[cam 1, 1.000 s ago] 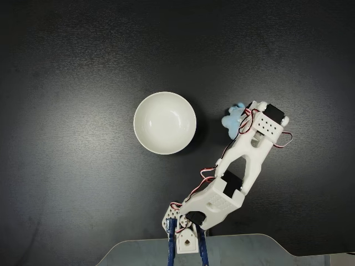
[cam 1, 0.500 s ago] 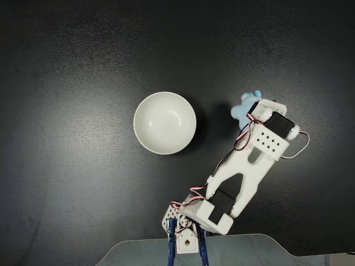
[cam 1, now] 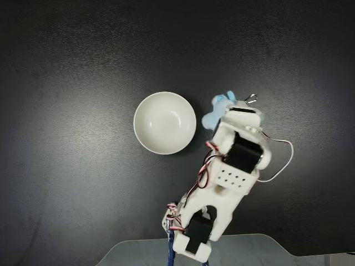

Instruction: Grasp a skyblue doll and put it in the white bowl.

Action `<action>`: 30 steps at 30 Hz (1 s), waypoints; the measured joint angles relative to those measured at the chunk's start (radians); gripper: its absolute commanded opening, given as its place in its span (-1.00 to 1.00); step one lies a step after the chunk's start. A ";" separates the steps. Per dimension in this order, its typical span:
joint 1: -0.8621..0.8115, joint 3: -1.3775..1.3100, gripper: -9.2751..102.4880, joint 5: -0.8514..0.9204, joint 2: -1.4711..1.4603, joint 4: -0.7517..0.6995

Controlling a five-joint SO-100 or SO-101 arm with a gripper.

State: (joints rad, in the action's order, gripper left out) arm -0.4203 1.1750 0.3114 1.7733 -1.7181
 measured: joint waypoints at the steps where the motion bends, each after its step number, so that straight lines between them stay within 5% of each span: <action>1: 0.048 0.000 -0.86 0.002 0.031 -0.002; 17: 0.540 0.021 -0.86 0.002 0.103 -0.002; 30: 0.555 0.218 -0.86 0.002 -0.103 -0.002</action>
State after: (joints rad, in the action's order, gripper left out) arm 0.1350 1.3929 0.3129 1.6705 -1.7196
